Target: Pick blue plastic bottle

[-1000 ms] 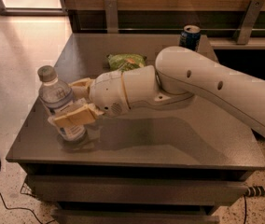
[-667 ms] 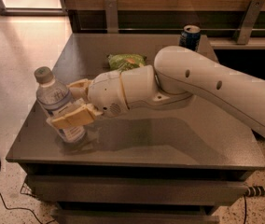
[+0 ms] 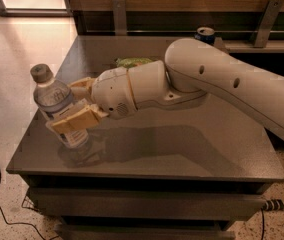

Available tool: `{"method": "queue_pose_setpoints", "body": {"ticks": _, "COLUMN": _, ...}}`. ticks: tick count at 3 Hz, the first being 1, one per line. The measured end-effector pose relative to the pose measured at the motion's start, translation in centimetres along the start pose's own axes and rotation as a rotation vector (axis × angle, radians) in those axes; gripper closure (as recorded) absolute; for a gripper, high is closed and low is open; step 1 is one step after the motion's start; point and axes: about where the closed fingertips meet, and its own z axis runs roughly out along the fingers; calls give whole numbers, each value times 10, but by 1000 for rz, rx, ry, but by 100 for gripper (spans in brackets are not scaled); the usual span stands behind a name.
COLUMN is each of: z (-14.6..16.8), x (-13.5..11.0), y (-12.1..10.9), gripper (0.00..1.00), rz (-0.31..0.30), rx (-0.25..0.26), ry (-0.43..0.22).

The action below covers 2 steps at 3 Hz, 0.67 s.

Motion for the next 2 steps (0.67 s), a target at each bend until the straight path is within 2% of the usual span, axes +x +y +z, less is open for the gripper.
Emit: {"method": "queue_pose_setpoints", "body": {"ticks": 2, "z": -14, "x": -44, "y": -4, "gripper": 100, "rz": -80, "rx": 2, "ry": -4}}
